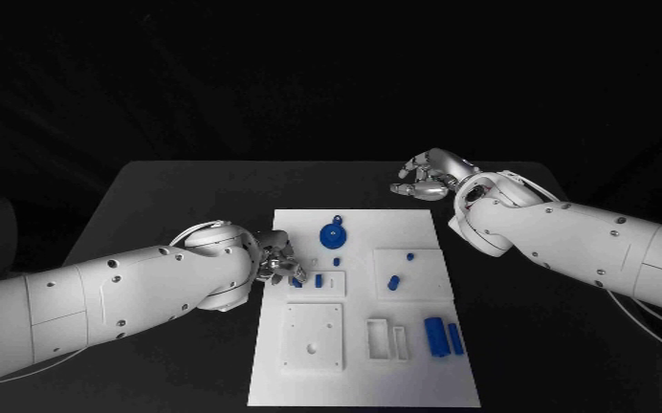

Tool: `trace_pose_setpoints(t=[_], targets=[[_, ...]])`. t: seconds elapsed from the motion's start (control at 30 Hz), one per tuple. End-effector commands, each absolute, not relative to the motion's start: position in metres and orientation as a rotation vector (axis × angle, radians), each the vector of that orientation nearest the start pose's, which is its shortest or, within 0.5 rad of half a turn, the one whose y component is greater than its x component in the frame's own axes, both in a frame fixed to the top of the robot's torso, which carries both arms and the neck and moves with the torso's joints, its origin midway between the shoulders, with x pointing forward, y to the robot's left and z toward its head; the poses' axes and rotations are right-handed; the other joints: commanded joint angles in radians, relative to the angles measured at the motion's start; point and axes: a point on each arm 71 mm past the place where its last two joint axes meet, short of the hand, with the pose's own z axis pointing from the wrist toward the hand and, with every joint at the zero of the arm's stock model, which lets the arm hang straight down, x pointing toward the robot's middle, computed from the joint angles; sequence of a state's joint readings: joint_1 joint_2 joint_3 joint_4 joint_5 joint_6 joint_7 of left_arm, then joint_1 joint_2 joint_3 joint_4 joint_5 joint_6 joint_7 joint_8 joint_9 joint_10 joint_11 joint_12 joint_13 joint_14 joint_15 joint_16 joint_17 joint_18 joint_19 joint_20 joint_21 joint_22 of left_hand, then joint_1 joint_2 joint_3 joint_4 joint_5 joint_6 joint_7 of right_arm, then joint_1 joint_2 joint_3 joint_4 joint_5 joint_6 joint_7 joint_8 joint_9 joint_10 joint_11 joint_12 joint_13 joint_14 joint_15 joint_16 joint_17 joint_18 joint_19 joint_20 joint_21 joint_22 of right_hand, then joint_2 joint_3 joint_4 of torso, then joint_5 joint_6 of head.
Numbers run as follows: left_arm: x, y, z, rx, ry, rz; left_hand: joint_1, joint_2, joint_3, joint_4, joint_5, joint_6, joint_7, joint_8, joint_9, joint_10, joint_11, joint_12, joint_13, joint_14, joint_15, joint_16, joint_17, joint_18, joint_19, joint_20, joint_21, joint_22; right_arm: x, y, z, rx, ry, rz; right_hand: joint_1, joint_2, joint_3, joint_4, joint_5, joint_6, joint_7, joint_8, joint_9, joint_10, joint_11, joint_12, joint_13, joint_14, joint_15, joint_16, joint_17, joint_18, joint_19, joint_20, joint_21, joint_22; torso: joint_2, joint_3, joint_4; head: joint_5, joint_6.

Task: Assemble the parts on the task board

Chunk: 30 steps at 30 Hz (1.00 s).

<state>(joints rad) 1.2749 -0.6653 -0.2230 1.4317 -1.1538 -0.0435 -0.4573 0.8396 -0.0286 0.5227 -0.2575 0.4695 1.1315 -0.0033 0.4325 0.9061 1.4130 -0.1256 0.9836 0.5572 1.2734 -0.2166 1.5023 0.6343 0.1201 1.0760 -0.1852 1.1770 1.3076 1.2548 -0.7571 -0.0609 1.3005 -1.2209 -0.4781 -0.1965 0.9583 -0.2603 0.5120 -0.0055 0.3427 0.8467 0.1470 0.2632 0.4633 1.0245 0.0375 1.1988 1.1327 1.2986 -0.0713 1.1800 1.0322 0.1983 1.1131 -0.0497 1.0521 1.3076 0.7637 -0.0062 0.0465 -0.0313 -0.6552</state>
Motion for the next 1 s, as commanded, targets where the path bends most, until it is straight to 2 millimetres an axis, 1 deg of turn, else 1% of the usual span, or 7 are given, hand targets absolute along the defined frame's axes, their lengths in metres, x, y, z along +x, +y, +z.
trace_pose_setpoints(t=[0.03,0.07,0.27,0.53,0.73,0.8,1.0], targets=[[0.4811,0.1614,-0.2531,-0.029,2.251,-0.387,0.033,0.038,0.017,-0.017,-0.015,0.086,-0.017,-0.002,0.003,-0.005,0.000,0.005,-0.002,0.004,-0.011,-0.003,0.001,0.005,-0.003,-0.084,0.005,0.008,0.5375,-0.2391,-0.1733,0.233,1.578,0.527,0.001,0.011,-0.005,-0.001,0.006,0.000,0.005,0.001,-0.001,-0.007,0.001,0.005,-0.001,0.006,-0.002,-0.003,0.001,0.063,0.002,-0.005,-0.006,0.017,0.000,-0.0001,0.0004,0.001,0.002],[0.4811,0.1613,-0.2530,-0.029,2.249,-0.389,0.023,0.032,0.013,-0.008,-0.053,0.087,-0.017,-0.004,0.004,-0.005,0.000,0.005,-0.002,0.004,-0.011,-0.004,0.001,0.005,-0.003,-0.084,0.004,0.006,0.5375,-0.2390,-0.1732,0.233,1.578,0.527,0.001,0.011,-0.005,-0.001,0.006,0.000,0.005,0.001,-0.001,-0.007,0.001,0.005,-0.001,0.006,-0.002,-0.003,0.001,0.063,0.002,-0.005,-0.006,0.017,0.000,-0.0001,0.0004,0.001,0.002],[0.4814,0.1614,-0.2529,-0.033,2.248,-0.391,-0.003,0.010,0.008,0.023,-0.104,0.089,-0.017,-0.009,0.007,-0.006,0.000,0.007,-0.004,0.005,-0.012,-0.004,0.002,0.006,-0.002,-0.086,0.002,0.004,0.5375,-0.2388,-0.1732,0.233,1.578,0.527,0.001,0.011,-0.005,-0.001,0.006,-0.001,0.005,0.001,-0.001,-0.007,0.001,0.006,-0.002,0.006,-0.002,-0.003,0.001,0.063,0.002,-0.005,-0.006,0.017,0.000,-0.0003,0.0001,0.002,0.002],[0.4817,0.1611,-0.2526,-0.037,2.242,-0.394,-0.014,0.000,0.006,0.037,-0.126,0.091,-0.018,-0.011,0.009,-0.006,-0.001,0.008,-0.005,0.005,-0.013,-0.004,0.002,0.008,-0.002,-0.086,0.002,0.004,0.5374,-0.2388,-0.1733,0.233,1.578,0.527,0.001,0.011,-0.005,-0.001,0.007,0.000,0.005,0.001,-0.001,-0.007,0.001,0.006,-0.002,0.006,-0.002,-0.003,0.002,0.063,0.002,-0.005,-0.006,0.017,0.000,-0.0003,0.0000,0.002,0.002],[0.4819,0.1609,-0.2524,-0.038,2.239,-0.396,-0.020,-0.008,0.005,0.048,-0.157,0.091,-0.018,-0.013,0.011,-0.007,-0.002,0.010,-0.006,0.005,-0.014,-0.004,0.003,0.009,-0.002,-0.087,0.002,0.004,0.5374,-0.2390,-0.1733,0.233,1.578,0.527,0.001,0.011,-0.006,-0.001,0.007,0.000,0.005,0.001,-0.001,-0.007,0.001,0.006,-0.002,0.006,-0.002,-0.003,0.002,0.063,0.002,-0.005,-0.007,0.017,0.000,-0.0003,-0.0001,0.002,0.003],[0.4820,0.1609,-0.2524,-0.039,2.237,-0.396,-0.025,-0.012,0.005,0.057,-0.185,0.092,-0.019,-0.014,0.013,-0.007,-0.002,0.011,-0.006,0.005,-0.014,-0.004,0.003,0.010,-0.003,-0.087,0.001,0.004,0.5375,-0.2390,-0.1733,0.233,1.578,0.527,0.001,0.011,-0.006,-0.001,0.007,-0.001,0.005,0.001,-0.001,-0.007,0.001,0.006,-0.002,0.006,-0.002,-0.003,0.002,0.063,0.002,-0.005,-0.007,0.017,0.000,-0.0004,0.0001,0.002,0.003],[0.4829,0.1615,-0.2523,-0.044,2.233,-0.395,-0.039,-0.027,0.002,0.074,-0.207,0.093,-0.019,-0.016,0.014,-0.008,-0.003,0.012,-0.007,0.005,-0.015,-0.004,0.004,0.011,-0.003,-0.087,0.001,0.004,0.5375,-0.2390,-0.1733,0.233,1.578,0.527,0.001,0.011,-0.006,-0.001,0.007,-0.001,0.005,0.001,-0.001,-0.007,0.001,0.006,-0.002,0.006,-0.002,-0.004,0.002,0.063,0.002,-0.005,-0.007,0.017,0.000,-0.0003,-0.0003,0.002,0.003]])
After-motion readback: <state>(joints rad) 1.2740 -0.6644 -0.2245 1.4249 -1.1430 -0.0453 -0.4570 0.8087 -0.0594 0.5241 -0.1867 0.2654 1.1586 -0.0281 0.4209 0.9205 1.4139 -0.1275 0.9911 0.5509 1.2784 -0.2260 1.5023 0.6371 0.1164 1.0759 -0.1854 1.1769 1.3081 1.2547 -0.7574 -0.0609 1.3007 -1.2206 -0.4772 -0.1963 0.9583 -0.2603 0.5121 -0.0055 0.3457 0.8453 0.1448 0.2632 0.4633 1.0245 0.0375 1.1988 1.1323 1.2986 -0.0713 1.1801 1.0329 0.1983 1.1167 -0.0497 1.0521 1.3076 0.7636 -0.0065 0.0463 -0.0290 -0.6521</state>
